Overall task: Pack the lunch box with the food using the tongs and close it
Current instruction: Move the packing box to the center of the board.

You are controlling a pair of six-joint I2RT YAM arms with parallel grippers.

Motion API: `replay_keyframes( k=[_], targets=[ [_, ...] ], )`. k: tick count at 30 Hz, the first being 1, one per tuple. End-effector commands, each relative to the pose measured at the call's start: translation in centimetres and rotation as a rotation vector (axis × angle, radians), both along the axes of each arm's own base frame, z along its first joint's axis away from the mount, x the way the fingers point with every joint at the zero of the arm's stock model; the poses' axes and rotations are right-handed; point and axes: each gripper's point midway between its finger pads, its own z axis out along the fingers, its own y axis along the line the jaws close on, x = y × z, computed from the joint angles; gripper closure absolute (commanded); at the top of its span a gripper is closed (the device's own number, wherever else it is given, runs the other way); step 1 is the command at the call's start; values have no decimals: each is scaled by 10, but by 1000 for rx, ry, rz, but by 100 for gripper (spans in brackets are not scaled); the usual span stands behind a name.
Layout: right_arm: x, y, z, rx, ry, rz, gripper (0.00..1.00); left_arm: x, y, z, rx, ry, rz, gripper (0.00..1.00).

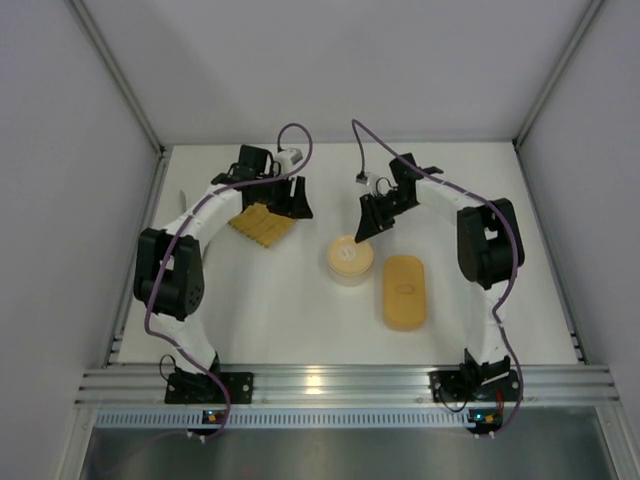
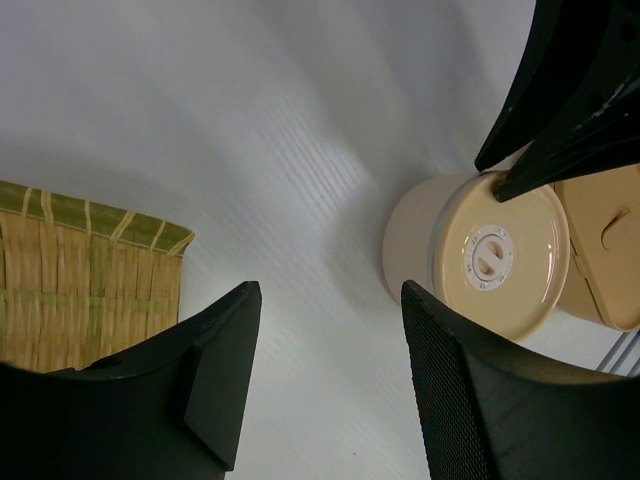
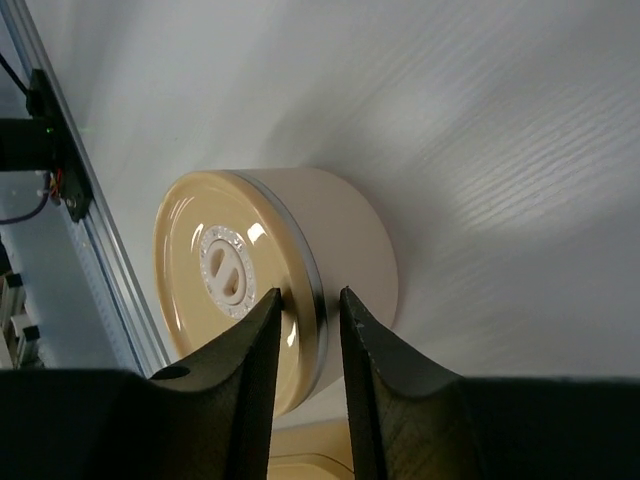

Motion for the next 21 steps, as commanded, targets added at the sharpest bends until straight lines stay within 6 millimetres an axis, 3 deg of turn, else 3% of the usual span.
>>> replay_keyframes(
  k=[1,12,21],
  targets=[
    [-36,-15,-20,-110,22,98,73,-2,4,27,-46,-72,-18,36],
    [-77,-36,-4,-148,-26,235,77,-40,15,8,-44,-17,-21,36],
    [-105,-43,-3,-173,-23,317,79,-53,16,11,-57,-12,-34,28]
  ],
)
